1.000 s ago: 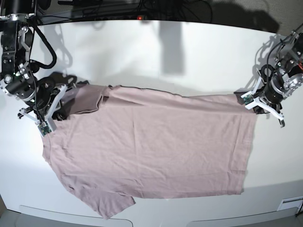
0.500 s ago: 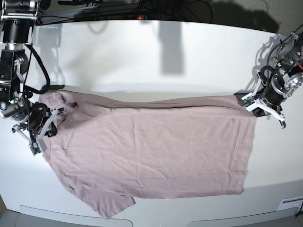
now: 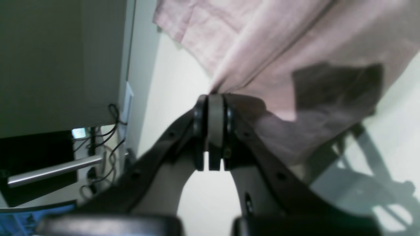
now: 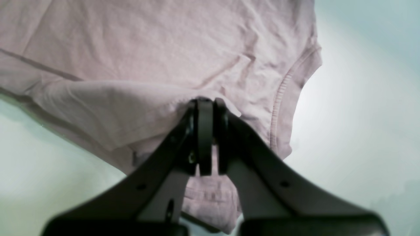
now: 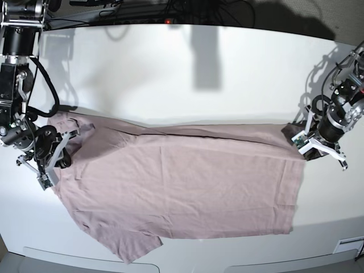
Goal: Fold the T-shirt properly
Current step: 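Drag the held edge across the table, folding the shirt over itself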
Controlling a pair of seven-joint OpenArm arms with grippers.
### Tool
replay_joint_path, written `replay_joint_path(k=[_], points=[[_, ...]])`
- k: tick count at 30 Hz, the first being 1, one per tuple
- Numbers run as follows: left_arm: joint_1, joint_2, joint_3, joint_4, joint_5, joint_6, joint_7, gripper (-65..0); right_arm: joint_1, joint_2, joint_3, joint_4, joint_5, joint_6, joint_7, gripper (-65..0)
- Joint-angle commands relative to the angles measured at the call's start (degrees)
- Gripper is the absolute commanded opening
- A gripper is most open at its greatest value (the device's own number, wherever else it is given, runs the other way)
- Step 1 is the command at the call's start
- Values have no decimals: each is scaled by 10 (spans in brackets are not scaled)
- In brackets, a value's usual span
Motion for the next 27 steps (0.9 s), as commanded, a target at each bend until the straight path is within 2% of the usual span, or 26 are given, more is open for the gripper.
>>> replay_joint_path(k=[1, 4, 10, 16, 21, 27], points=[[-10, -5, -5, 2, 4, 12, -9, -650, 16, 9, 4, 8, 3, 0, 23, -650], [-10, 10, -5, -18, 4, 12, -14, -650, 17, 9, 4, 7, 3, -1, 28, -650], [-12, 28, -5, -82, 9, 12, -59, -650, 36, 9, 4, -11, -22, -3, 32, -650], [-17, 30, -5, -118, 8, 12, -100, -650, 42, 3, 4, -14, -23, -2, 39, -650], [-32, 29, -5, -120, 8, 12, -102, -650, 46, -3, 2, -15, -28, -1, 53, -650], [-41, 30, -5, -120, 8, 12, -102, -650, 45, -3, -22, -15, -61, -1, 62, -650]])
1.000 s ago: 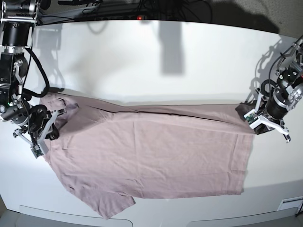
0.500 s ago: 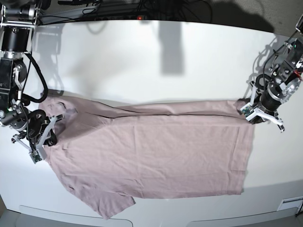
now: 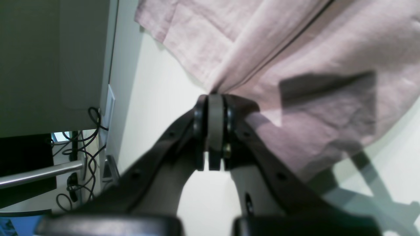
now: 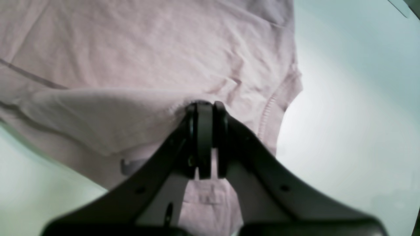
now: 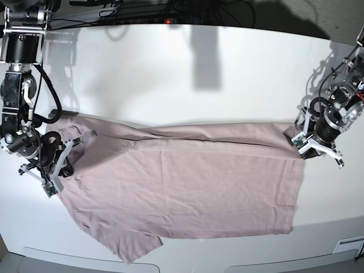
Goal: Fold the T-shirt properly
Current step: 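Drag the held edge across the table, folding the shirt over itself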
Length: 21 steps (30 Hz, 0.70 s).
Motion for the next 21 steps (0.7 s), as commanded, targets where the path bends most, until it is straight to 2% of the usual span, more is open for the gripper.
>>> replay_joint_path(k=[1, 7, 12, 13, 15, 16, 21], points=[[-11, -11, -5, 6, 1, 10, -6, -650, 14, 9, -4, 8, 5, -1, 14, -650], [-12, -11, -5, 6, -3, 10, -8, -650, 20, 9, -50, 8, 0, -5, 14, -650], [-17, -11, -5, 6, -2, 10, -36, -650, 31, 6, -53, 8, -4, -10, 10, -650], [-21, -11, -5, 6, -2, 10, -36, -634, 32, 6, -53, 8, -3, -10, 9, -650], [-33, -10, -5, 6, -3, 10, -34, -500, 32, 6, -53, 8, -4, -10, 9, -650], [-40, -9, -5, 5, -3, 10, -33, -458, 32, 6, -53, 8, -4, -10, 7, -650], [-78, 13, -5, -28, -31, 13, -34, -446, 32, 6, -53, 8, -4, -10, 0, -650]])
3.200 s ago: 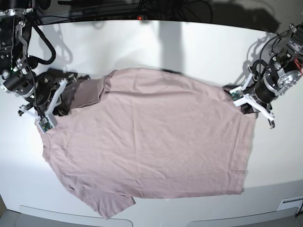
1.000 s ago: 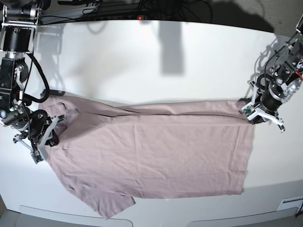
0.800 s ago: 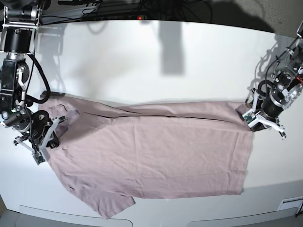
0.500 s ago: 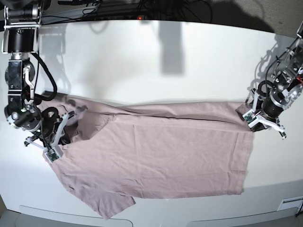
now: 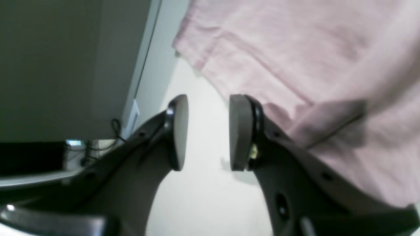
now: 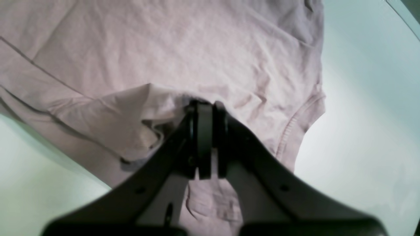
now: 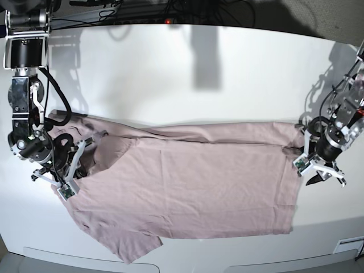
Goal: Fold the T-shirt properly
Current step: 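Drag the held edge across the table, folding the shirt over itself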
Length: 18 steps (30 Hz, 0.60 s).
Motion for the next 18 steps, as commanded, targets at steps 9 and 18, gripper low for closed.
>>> replay_joint_path(k=[9, 18], points=[[-37, 33, -5, -41, -2, 21, 97, -446, 14, 9, 4, 9, 2, -3, 11, -650], [12, -23, -5, 166, -121, 23, 236, -446, 19, 9, 4, 9, 3, -9, 18, -650]])
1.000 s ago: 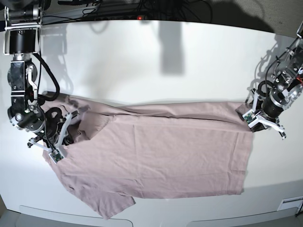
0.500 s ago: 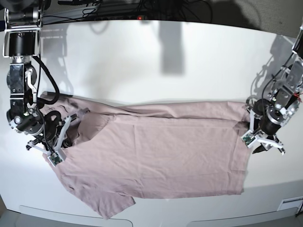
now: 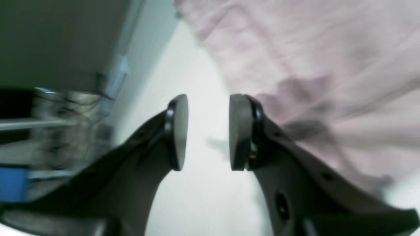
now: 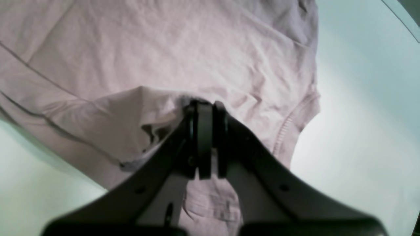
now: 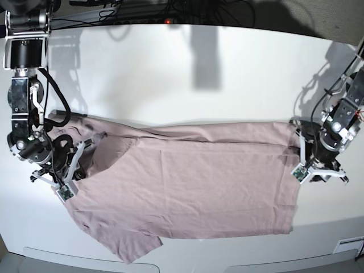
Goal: Fold the T-shirt properly
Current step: 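Drag the held edge across the table, folding the shirt over itself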
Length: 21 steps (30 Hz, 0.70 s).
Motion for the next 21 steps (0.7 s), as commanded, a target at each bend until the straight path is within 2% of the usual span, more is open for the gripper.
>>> replay_joint_path(k=[1, 3, 6, 9, 15, 17, 21], points=[[-4, -7, -5, 34, -16, 7, 2, -446, 16, 9, 4, 9, 5, -3, 13, -650], [19, -4, -5, 68, -40, 7, 13, -446, 16, 9, 4, 9, 5, -3, 13, -650], [46, 16, -5, 63, -41, 7, 11, -446, 16, 9, 4, 9, 5, -3, 10, -650], [54, 44, -5, 14, -37, 7, 8, -446, 16, 9, 4, 9, 5, -3, 7, -650], [48, 85, -5, -108, -17, 7, -37, -446, 16, 9, 4, 9, 5, -3, 7, -650], [48, 92, -5, -128, -16, 7, -54, -446, 16, 9, 4, 9, 5, -3, 7, -650], [48, 93, -5, -132, -14, 7, -50, -446, 18, 9, 4, 9, 1, -3, 24, -650]])
